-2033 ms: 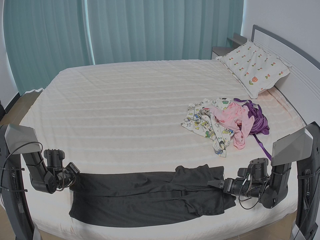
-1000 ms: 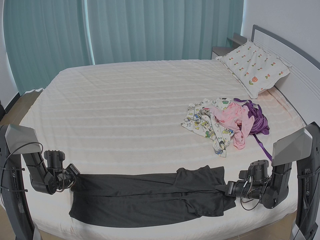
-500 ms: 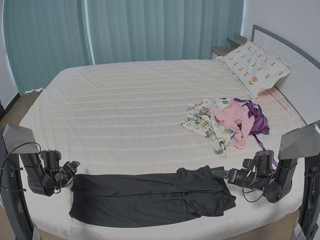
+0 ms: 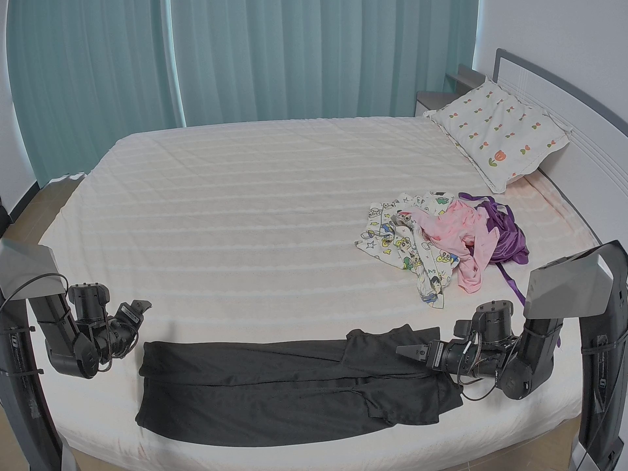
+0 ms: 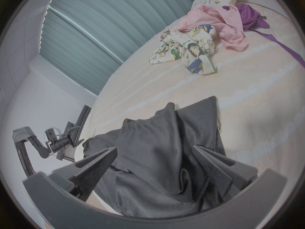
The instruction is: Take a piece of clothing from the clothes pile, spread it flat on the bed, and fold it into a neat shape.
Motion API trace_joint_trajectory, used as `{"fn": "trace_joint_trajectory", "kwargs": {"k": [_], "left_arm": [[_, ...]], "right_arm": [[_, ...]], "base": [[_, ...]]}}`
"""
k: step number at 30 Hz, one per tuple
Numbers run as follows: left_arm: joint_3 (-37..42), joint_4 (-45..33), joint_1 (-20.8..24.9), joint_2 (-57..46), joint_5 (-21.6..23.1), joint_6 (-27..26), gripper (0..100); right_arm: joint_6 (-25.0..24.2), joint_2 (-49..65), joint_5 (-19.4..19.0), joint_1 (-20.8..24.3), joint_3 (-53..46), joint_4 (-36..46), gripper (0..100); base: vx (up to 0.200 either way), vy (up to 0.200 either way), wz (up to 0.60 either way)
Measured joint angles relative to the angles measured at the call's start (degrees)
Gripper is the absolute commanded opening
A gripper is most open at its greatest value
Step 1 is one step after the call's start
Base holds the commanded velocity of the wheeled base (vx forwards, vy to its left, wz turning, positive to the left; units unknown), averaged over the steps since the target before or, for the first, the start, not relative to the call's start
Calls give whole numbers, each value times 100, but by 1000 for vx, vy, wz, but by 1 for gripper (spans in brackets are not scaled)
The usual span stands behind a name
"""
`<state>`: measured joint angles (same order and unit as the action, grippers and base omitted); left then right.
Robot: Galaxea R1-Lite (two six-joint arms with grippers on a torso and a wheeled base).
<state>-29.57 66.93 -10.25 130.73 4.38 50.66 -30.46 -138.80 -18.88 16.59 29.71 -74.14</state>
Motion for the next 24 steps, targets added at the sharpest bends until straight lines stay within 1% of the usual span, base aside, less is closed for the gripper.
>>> {"fn": "trace_joint_trajectory", "kwargs": {"k": [1,6,9,11,16,19,24], "left_arm": [[-2,0,0,-6,0,0,100],[-5,2,0,-20,0,-6,100],[-7,2,4,-20,0,-17,100],[-9,2,6,-17,2,-59,100],[-11,10,9,28,-2,-195,100],[-11,10,9,63,-4,-228,100],[-9,11,9,107,-6,-296,100]], "right_arm": [[46,-34,0,7,13,11,0],[113,-144,11,9,13,35,0],[151,-128,11,-17,-162,16,0],[268,-105,11,-50,-328,-30,0],[611,-30,-29,-196,-807,-408,0],[670,-12,-49,-240,-998,-624,0],[699,-12,-52,-256,-1122,-646,0]], "base": [[0,0,0],[0,0,0],[0,0,0],[0,0,0],[0,0,0],[0,0,0],[0,0,0]]}}
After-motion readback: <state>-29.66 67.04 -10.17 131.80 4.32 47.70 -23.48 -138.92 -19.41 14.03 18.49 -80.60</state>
